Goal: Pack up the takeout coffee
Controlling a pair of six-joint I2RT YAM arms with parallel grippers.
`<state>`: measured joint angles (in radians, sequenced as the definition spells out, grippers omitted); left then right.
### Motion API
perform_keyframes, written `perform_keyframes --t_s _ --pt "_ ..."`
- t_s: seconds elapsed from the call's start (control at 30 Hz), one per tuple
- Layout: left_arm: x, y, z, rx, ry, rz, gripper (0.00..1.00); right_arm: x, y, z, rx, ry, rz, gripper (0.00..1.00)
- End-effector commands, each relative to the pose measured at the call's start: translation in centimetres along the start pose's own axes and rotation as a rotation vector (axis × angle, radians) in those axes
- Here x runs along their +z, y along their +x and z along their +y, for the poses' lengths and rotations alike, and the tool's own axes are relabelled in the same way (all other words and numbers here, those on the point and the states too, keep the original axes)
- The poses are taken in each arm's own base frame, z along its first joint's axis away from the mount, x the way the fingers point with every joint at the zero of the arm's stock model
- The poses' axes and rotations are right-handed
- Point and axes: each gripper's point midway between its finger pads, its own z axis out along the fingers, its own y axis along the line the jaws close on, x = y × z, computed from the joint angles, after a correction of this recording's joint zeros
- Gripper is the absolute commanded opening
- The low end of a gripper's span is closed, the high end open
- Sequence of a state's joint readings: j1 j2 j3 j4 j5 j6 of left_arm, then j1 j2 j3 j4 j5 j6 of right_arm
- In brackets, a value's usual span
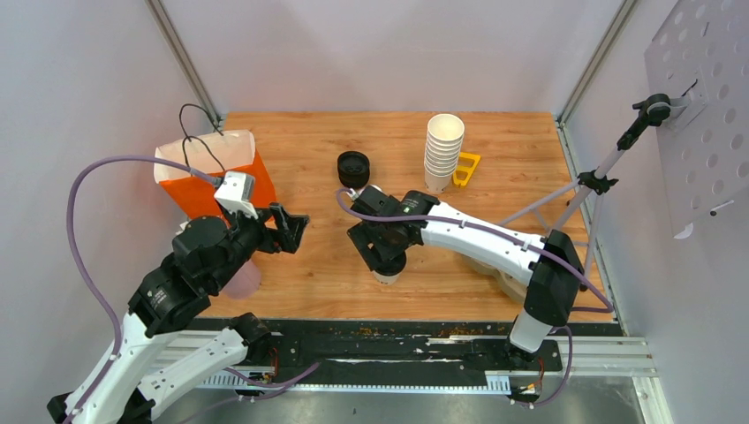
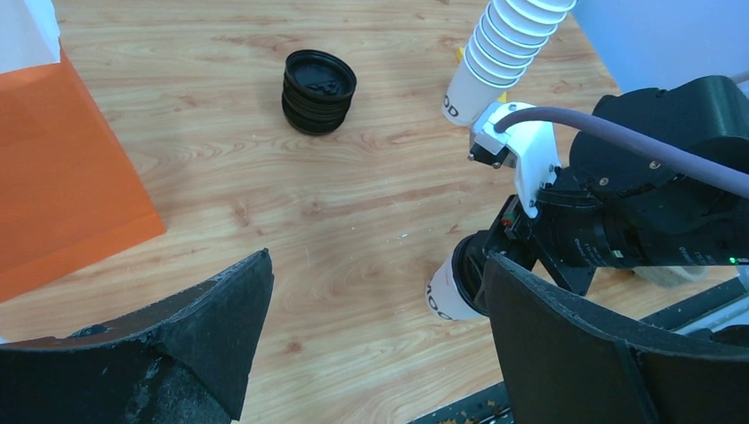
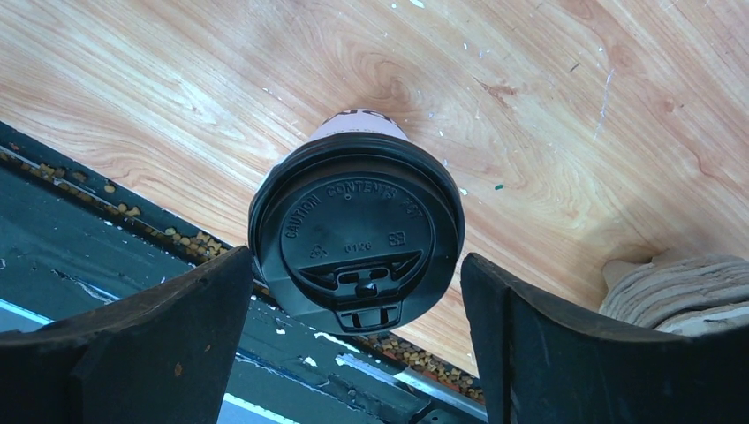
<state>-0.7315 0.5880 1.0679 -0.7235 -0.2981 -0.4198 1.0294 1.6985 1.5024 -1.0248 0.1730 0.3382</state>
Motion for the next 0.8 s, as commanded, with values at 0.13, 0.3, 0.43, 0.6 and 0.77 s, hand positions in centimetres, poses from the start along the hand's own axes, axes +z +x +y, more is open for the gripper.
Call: perform_keyframes --t_s 0.13,0.3,0.43,0.6,0.77 --pt "1.5 1.5 -1.4 0.023 0.041 0.101 0.94 -5.1 -1.8 -0.8 0.057 -0.094 -0.141 0.82" --pt "3.2 4.0 -3.7 0.006 0.139 0.217 0.88 -5.1 -1.6 -2.4 0.133 -0.187 -0.199 0.61" --pt "5.0 7.3 -5.2 -0.022 0.194 0.345 0.79 -5.0 -1.7 -2.8 0.156 -0.276 -0.246 0.46" --pt "7.5 11.0 -7.2 -0.071 0.276 0.452 0.73 -3.8 -1.6 -2.9 0.164 -0.323 -0.248 0.43" --pt "9.4 13.2 -7.3 -0.103 0.266 0.480 0.71 -2.6 -1.6 -2.6 0.148 -0.347 -0.237 0.42"
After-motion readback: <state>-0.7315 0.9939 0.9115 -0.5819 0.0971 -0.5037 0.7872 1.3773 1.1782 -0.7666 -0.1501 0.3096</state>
